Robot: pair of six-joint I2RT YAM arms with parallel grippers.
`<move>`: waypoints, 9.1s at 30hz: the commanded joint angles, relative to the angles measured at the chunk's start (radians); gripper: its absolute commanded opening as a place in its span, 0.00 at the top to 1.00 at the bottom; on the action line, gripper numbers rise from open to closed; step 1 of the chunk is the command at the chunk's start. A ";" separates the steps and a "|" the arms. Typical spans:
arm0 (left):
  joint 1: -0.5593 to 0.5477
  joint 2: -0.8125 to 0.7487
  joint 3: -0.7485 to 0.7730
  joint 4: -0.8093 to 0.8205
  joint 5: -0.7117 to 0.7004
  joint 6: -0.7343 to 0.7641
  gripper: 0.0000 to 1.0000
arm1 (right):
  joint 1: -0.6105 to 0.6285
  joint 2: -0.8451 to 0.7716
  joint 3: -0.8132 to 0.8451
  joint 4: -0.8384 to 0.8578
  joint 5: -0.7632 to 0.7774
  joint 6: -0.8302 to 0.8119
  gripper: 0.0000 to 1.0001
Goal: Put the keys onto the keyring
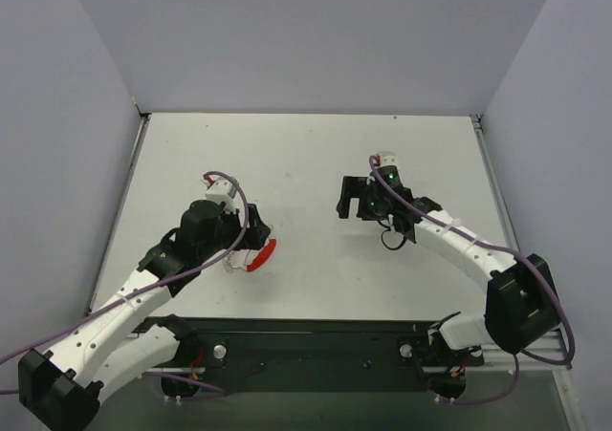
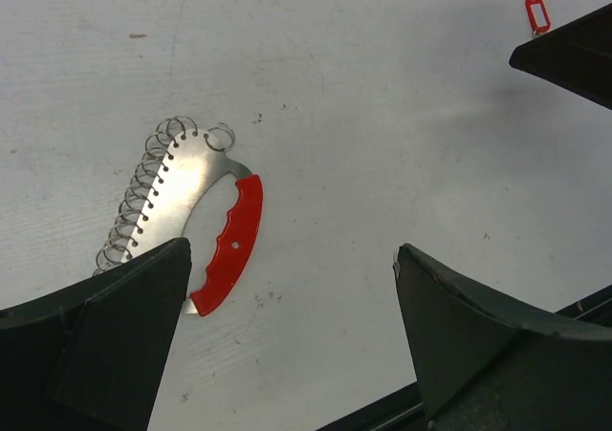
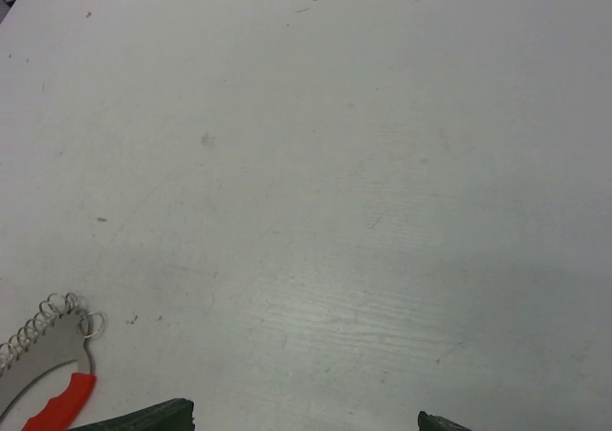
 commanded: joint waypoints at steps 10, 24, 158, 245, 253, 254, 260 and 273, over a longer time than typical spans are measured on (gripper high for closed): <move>0.219 0.206 0.123 -0.165 0.094 -0.164 0.03 | 0.096 0.156 0.138 0.020 -0.094 0.002 0.00; 0.670 0.254 -0.105 -0.094 0.507 -0.227 0.24 | 0.145 0.218 0.132 0.077 -0.195 -0.013 0.06; 0.019 0.119 0.264 -0.016 0.829 0.293 1.00 | 0.320 -0.052 0.295 -0.072 -0.795 -0.431 0.64; -0.006 0.089 0.254 0.326 1.117 0.182 0.55 | 0.255 -0.256 0.198 0.131 -1.024 -0.292 1.00; -0.017 0.097 0.250 0.309 1.114 0.198 0.72 | 0.254 -0.259 0.198 0.138 -1.013 -0.288 1.00; -0.017 0.099 0.250 0.308 1.114 0.199 0.74 | 0.254 -0.261 0.198 0.138 -1.013 -0.288 1.00; -0.026 0.109 0.255 0.289 1.114 0.210 0.83 | 0.254 -0.265 0.195 0.148 -1.002 -0.281 1.00; -0.063 0.051 0.198 0.402 0.963 0.150 1.00 | 0.249 -0.353 0.147 0.181 -0.735 -0.252 0.37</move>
